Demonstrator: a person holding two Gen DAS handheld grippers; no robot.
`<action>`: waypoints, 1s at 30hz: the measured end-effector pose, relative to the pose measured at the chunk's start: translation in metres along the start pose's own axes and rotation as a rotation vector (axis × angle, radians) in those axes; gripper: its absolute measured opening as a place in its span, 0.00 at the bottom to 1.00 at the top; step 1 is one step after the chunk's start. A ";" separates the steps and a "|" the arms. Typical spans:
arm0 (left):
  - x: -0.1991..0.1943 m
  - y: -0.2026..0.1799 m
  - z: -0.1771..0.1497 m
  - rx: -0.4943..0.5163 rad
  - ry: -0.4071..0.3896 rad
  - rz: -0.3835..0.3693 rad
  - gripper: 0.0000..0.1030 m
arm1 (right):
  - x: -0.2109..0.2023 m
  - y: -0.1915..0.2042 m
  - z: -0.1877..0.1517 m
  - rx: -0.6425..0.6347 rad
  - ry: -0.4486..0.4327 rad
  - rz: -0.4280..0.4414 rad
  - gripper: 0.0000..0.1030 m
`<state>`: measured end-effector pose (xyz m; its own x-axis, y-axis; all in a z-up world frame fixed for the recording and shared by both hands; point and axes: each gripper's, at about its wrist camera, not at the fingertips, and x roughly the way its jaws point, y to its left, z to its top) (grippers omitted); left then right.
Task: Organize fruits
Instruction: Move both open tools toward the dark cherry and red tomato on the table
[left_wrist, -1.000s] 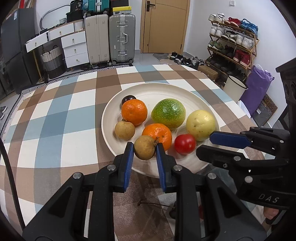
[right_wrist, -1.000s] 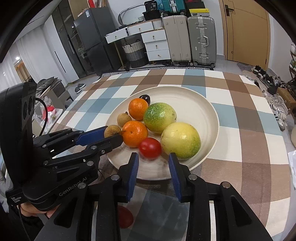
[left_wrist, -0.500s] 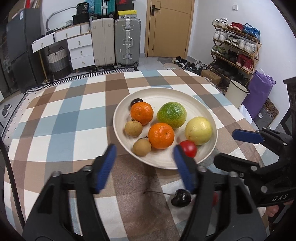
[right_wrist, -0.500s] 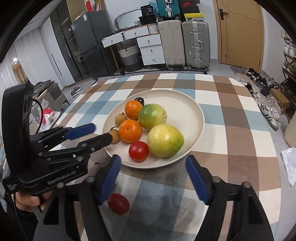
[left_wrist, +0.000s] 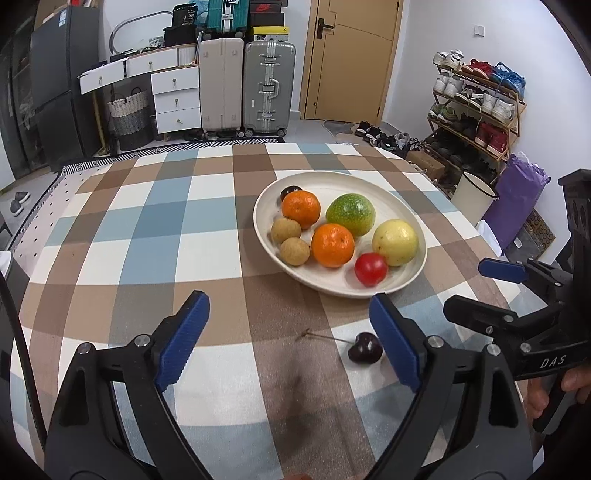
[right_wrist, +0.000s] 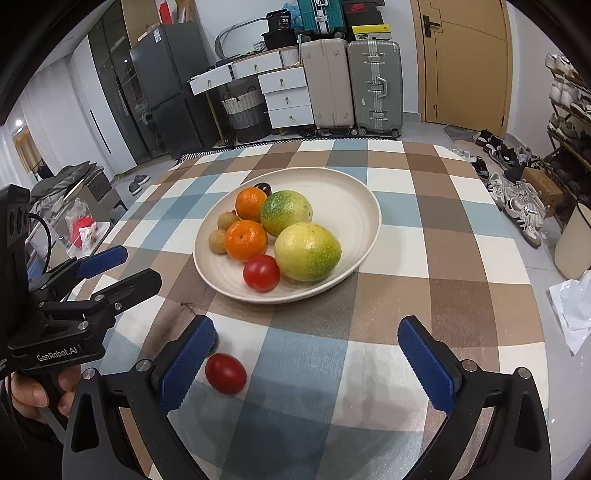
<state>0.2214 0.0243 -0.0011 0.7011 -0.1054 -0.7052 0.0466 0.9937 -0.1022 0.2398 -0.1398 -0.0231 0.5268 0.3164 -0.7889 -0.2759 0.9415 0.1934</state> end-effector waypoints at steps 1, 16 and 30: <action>-0.001 0.000 -0.003 0.001 0.001 0.002 0.87 | 0.000 0.001 -0.001 0.000 0.001 -0.001 0.99; -0.002 -0.008 -0.025 0.038 0.027 0.012 0.99 | 0.014 0.015 -0.020 -0.046 0.083 0.010 0.99; 0.000 0.007 -0.040 -0.005 0.057 -0.003 0.99 | 0.031 0.033 -0.036 -0.114 0.167 0.022 0.98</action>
<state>0.1935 0.0299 -0.0303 0.6593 -0.1107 -0.7437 0.0453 0.9932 -0.1077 0.2180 -0.1035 -0.0625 0.3818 0.3044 -0.8727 -0.3803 0.9123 0.1518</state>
